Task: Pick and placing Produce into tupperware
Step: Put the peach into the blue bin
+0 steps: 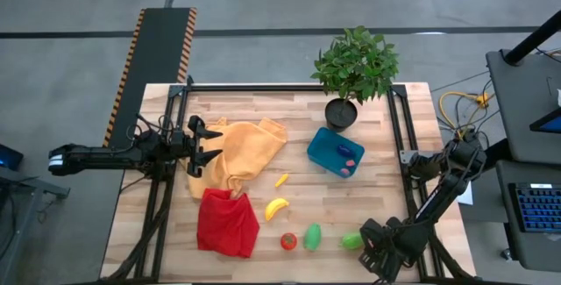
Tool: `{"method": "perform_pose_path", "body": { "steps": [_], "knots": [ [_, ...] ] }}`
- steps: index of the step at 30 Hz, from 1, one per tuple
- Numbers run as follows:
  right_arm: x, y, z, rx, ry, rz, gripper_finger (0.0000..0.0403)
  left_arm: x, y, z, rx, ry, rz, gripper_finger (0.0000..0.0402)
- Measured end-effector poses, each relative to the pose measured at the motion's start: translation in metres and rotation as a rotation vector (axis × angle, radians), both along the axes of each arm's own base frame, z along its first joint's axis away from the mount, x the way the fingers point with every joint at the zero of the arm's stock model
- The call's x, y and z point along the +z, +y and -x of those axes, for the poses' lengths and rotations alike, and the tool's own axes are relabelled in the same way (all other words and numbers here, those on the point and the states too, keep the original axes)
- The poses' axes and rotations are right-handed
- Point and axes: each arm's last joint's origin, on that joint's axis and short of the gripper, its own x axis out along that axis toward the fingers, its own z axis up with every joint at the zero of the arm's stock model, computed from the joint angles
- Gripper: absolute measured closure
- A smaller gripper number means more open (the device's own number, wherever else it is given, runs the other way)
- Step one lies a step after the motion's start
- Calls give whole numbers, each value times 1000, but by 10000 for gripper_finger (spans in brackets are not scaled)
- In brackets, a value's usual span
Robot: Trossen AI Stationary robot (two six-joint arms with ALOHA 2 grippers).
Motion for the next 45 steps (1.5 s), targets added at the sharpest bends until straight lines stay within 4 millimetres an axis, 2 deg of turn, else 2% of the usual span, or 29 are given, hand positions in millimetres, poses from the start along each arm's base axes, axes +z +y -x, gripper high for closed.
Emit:
{"method": "perform_pose_path", "body": {
  "steps": [11, 25, 38, 45],
  "knots": [
    [-1, -1, 0, 17, -2, 13, 242, 0, 0, 0, 0, 1, 0, 167],
    [-1, -3, 0, 44, 3, 27, 303, 0, 0, 0, 0, 1, 0, 167],
    [6, -7, -1, 89, -43, 46, 310, 0, 0, 0, 1, 0, 0, 167],
    [11, -12, 3, 87, -7, 69, 310, 0, 0, 0, 1, 0, 0, 167]
  ]
}}
